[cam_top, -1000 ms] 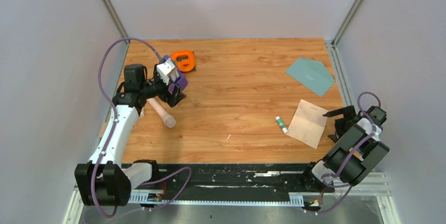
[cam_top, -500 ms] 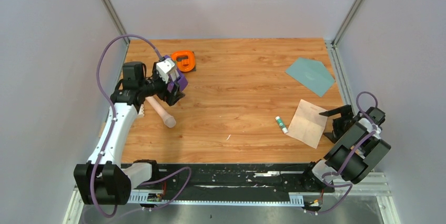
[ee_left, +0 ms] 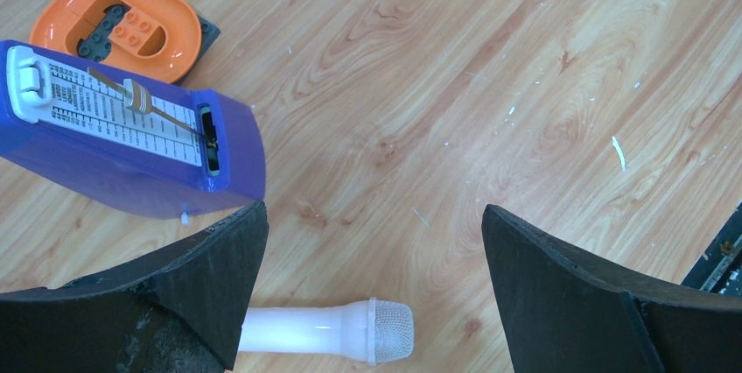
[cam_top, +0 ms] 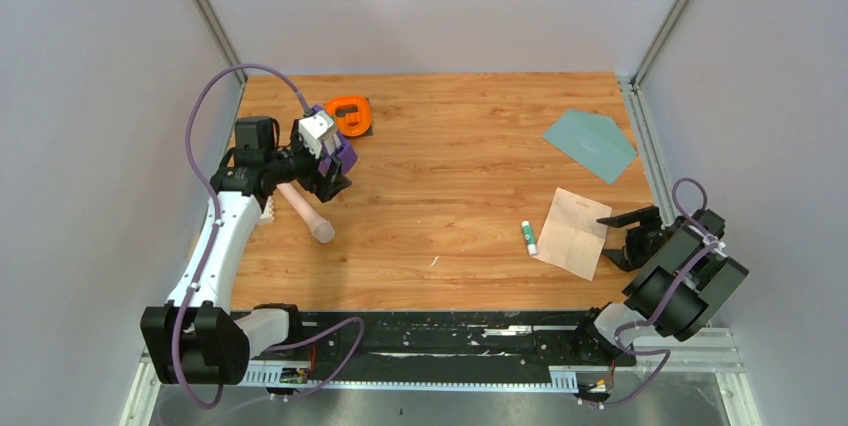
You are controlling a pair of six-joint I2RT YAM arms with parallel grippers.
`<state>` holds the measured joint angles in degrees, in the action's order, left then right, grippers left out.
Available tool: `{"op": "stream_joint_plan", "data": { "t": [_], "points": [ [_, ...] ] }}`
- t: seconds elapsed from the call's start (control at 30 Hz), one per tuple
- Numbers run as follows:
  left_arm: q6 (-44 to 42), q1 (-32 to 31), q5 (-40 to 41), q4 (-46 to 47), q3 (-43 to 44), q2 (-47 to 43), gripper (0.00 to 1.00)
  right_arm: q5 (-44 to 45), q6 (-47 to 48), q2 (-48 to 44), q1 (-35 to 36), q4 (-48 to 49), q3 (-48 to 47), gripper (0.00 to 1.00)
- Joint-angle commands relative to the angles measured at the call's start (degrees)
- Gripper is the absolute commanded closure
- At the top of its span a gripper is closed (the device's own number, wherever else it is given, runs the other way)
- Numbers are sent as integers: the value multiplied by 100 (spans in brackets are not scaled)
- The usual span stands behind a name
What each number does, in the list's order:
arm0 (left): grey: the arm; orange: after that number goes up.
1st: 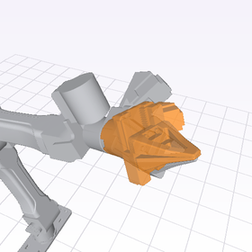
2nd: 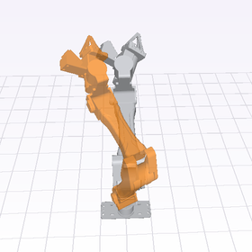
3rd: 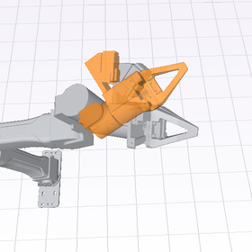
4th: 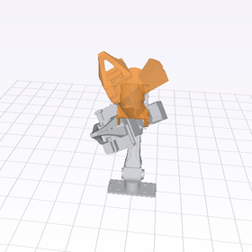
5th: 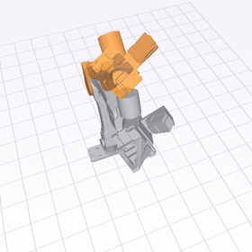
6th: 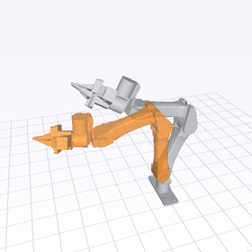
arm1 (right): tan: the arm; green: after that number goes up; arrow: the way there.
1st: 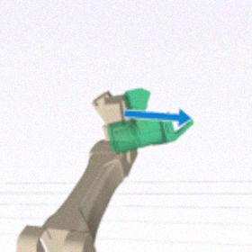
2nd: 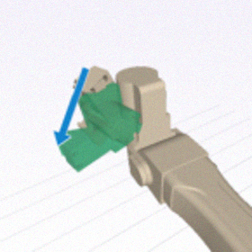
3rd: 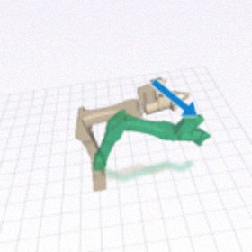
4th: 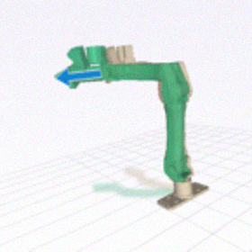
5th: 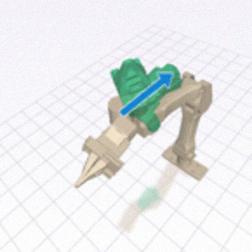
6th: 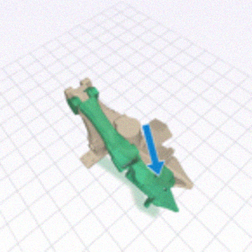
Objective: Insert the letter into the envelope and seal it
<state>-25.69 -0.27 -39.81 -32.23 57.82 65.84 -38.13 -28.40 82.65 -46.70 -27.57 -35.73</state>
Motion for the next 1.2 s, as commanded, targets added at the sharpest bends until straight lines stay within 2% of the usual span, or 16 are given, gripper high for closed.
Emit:
{"op": "stream_joint_plan", "data": {
  "t": [0.0, 0.2, 0.37, 0.47, 0.67, 1.03, 1.1, 1.17],
  "points": [
    [-34, 10, -9, -3, 273, -11, 0, -85, 263, 274, 3, 194, 72, 27],
    [-4, 3, -11, 33, 265, -7, 0, 163, 439, 427, 11, 259, -112, 25],
    [16, 9, -17, 50, 277, 3, 0, 610, 482, 428, 160, 334, -297, 17],
    [20, 8, 10, 63, 280, 16, 0, 522, 470, 524, 184, 510, -374, 13],
    [33, 9, 15, 100, 262, 43, 0, 148, 485, 627, 217, 613, -302, 15],
    [31, 4, 76, 104, 265, 43, 0, -350, 454, 1131, 277, 652, -294, 35],
    [38, 4, 79, 103, 262, 38, 0, -416, 450, 1182, 276, 657, -295, 45],
    [36, 2, 88, 103, 264, 26, 0, -519, 437, 1196, 282, 665, -308, 64]
  ]
}}
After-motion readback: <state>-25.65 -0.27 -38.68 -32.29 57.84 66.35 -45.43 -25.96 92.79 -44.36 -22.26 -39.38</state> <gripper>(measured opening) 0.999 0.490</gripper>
